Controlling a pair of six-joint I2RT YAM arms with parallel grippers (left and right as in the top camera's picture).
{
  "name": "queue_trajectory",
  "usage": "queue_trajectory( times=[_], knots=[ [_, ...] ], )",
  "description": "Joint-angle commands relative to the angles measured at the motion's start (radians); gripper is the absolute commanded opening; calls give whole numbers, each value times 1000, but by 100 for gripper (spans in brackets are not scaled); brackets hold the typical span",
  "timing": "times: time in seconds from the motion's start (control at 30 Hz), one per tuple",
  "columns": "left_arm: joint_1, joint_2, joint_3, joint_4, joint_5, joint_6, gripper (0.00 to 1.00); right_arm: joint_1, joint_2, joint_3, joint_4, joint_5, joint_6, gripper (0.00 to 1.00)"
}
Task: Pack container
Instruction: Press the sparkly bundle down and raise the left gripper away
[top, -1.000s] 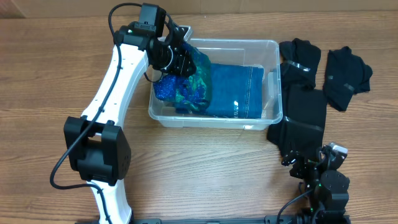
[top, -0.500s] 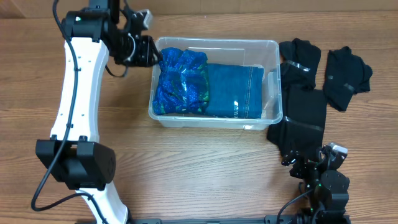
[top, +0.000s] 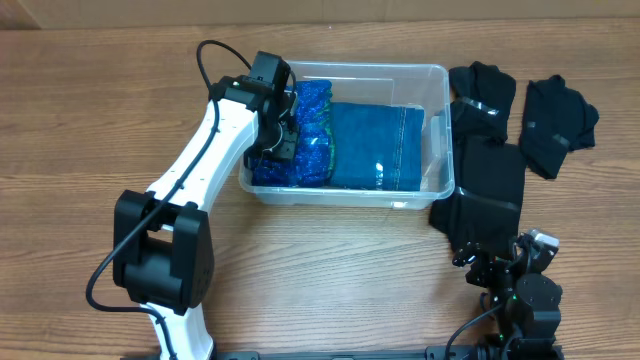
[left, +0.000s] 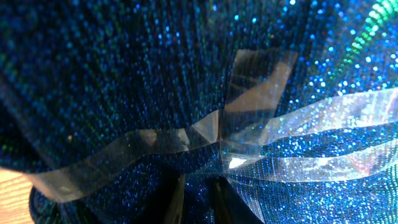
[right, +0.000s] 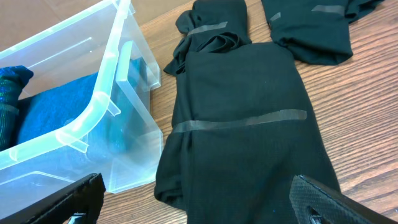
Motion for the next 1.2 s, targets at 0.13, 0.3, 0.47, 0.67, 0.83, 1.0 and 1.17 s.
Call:
queue_trajectory(
  times=[0.13,0.3,0.47,0.67,0.83,1.0,1.17],
  knots=[
    [0,-7,504,-319,-39,-61,32,-4,-7,-17,-2,2,1,100],
    [0,-6,663,-311,-65,-45,34,-4,-7,-17,-2,2,1,100],
    [0,49,547,-207,-85,-46,35,-4,-7,-18,37,-60,74,100],
    [0,250,484,-163,-74,-84,47,-4,-7,-16,43,-322,288,100],
    [0,302,491,-177,38,-83,43,-4,-7,-13,137,-628,320,100],
    [5,214,694,-288,97,-82,44,-4,-6,87,168,-665,268,100],
    [51,26,958,-454,69,-66,100,-4,93,270,126,-634,64,100]
  ],
)
